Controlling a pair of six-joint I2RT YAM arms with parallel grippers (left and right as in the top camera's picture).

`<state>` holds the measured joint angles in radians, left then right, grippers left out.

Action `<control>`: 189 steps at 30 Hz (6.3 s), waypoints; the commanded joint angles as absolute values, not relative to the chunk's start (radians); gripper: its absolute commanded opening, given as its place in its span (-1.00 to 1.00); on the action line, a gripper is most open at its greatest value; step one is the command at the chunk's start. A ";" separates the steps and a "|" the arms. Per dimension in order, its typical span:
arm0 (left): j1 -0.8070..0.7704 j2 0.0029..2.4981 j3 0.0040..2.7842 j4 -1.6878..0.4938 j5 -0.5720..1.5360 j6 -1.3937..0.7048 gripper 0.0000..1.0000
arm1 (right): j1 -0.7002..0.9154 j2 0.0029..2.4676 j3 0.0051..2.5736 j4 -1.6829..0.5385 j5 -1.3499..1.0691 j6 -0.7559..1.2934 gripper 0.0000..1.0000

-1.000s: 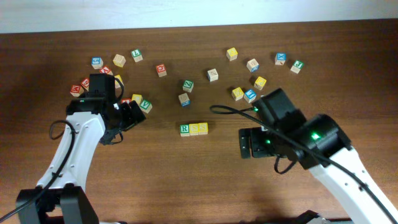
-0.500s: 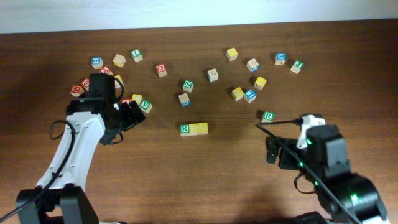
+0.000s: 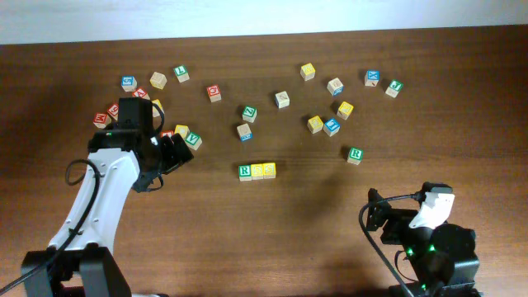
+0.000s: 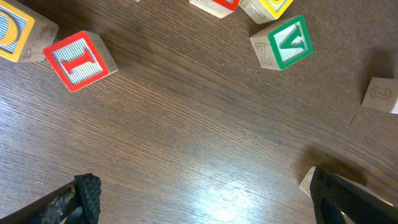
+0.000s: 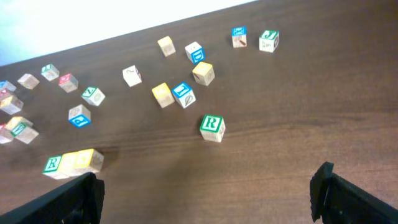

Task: Spell out RSS

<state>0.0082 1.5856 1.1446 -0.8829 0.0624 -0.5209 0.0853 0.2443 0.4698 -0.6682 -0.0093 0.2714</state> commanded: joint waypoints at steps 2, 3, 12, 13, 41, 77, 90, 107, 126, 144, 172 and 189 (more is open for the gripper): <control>0.012 1.576 1.156 -0.884 0.052 -0.530 0.98 | 0.076 0.168 0.362 -0.567 -0.023 0.236 0.97; 0.012 1.576 1.156 -0.884 0.052 -0.530 0.98 | 0.076 0.155 0.341 -0.539 -0.022 0.236 0.97; 0.011 1.576 1.156 -0.884 0.052 -0.530 0.98 | 0.036 0.059 0.154 -0.275 -0.037 0.214 0.97; 0.011 1.576 1.156 -0.884 0.052 -0.530 0.98 | 0.031 0.051 0.140 -0.258 -0.043 0.204 0.97; 0.011 1.576 1.156 -0.884 0.052 -0.530 0.98 | 0.013 0.003 0.006 -0.079 -0.035 0.059 0.96; 0.011 1.576 1.156 -0.884 0.052 -0.530 0.98 | 0.012 0.003 0.006 -0.079 -0.011 0.015 0.96; 0.011 1.576 1.156 -0.884 0.052 -0.530 0.98 | 0.012 0.003 0.006 -0.079 -0.011 0.015 0.97; 0.012 1.573 1.156 -0.977 -0.030 -0.514 0.98 | 0.012 0.003 0.006 -0.079 -0.011 0.015 0.97; -0.044 1.079 1.155 -0.984 -0.035 -0.136 0.98 | 0.012 0.003 0.006 -0.079 -0.011 0.015 0.97; -0.044 0.741 1.036 -1.067 -0.041 0.020 0.98 | 0.012 0.003 0.006 -0.079 -0.011 0.015 0.96; -0.043 0.159 0.391 -0.459 0.023 0.096 0.98 | 0.012 0.003 0.006 -0.079 -0.011 0.015 0.97; -0.043 0.005 0.080 -0.001 0.030 0.096 0.98 | 0.012 0.003 0.006 -0.079 -0.011 0.015 0.97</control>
<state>-0.0422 0.0154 0.1257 -0.0383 0.0120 0.0868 0.0189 0.0139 0.0147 -0.0776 -0.0231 0.0158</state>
